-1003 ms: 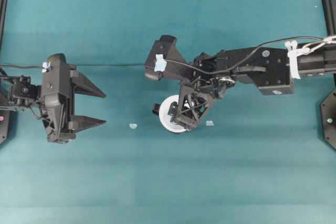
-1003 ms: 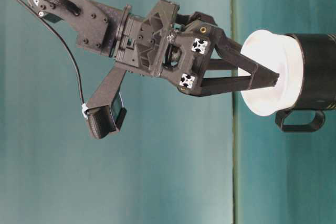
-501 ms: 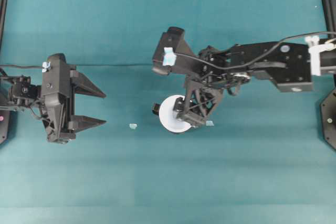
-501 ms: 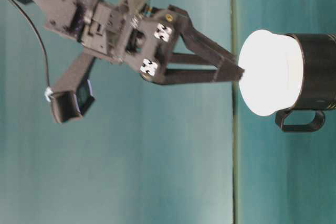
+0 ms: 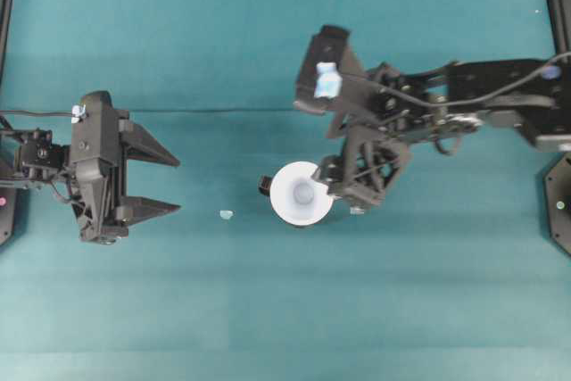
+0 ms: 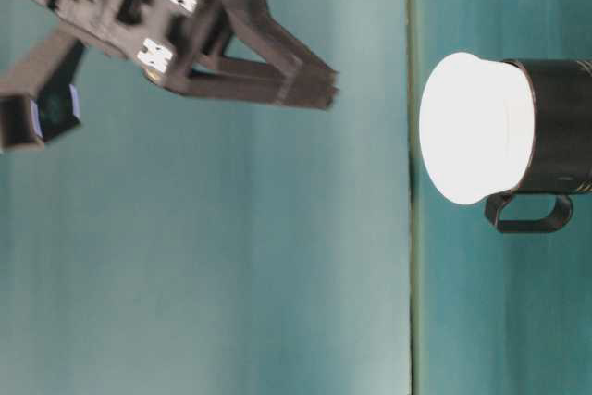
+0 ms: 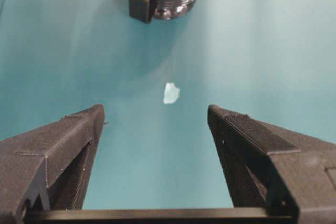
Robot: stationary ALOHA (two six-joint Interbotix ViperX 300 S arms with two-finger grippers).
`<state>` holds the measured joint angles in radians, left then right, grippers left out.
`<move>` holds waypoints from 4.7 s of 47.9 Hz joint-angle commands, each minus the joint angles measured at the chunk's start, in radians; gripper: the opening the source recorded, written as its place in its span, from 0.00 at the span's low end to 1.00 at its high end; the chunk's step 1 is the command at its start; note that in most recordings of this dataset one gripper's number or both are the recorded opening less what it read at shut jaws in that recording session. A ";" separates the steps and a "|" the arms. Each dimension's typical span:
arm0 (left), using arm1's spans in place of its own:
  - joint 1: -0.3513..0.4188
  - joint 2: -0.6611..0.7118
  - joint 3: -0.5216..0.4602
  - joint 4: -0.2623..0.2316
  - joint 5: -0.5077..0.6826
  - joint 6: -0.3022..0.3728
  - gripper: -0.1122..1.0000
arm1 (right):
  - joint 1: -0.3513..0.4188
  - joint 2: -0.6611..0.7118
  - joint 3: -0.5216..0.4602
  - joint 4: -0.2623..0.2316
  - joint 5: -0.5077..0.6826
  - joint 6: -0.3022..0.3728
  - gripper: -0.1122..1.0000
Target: Put the paper cup into the moved cup holder.
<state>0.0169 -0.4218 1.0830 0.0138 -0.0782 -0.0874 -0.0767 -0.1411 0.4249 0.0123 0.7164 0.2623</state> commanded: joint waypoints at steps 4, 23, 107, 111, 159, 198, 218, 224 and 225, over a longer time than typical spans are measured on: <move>-0.002 -0.002 -0.012 0.003 -0.005 -0.002 0.83 | 0.005 -0.063 0.025 -0.002 -0.054 -0.005 0.89; -0.002 -0.002 -0.012 0.003 -0.005 -0.002 0.83 | 0.017 -0.104 0.078 -0.002 -0.150 -0.029 0.89; -0.003 -0.002 -0.014 0.003 -0.005 -0.002 0.83 | 0.017 -0.103 0.087 -0.002 -0.127 -0.028 0.90; -0.003 -0.002 -0.014 0.003 -0.006 -0.002 0.83 | 0.017 -0.104 0.087 -0.002 -0.129 -0.026 0.90; -0.003 -0.002 -0.015 0.003 -0.006 0.000 0.83 | 0.017 -0.103 0.087 -0.002 -0.130 -0.028 0.90; -0.003 -0.002 -0.018 0.003 -0.005 -0.002 0.83 | 0.017 -0.104 0.087 -0.002 -0.132 -0.028 0.89; -0.003 -0.002 -0.017 0.003 -0.005 -0.002 0.83 | 0.017 -0.104 0.087 -0.002 -0.132 -0.028 0.90; -0.003 -0.002 -0.017 0.003 -0.005 -0.002 0.83 | 0.017 -0.103 0.087 -0.002 -0.132 -0.028 0.89; -0.003 -0.002 -0.017 0.003 -0.005 -0.002 0.83 | 0.017 -0.104 0.087 -0.002 -0.132 -0.028 0.90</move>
<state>0.0153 -0.4218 1.0830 0.0138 -0.0782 -0.0890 -0.0629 -0.2224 0.5200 0.0123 0.5921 0.2408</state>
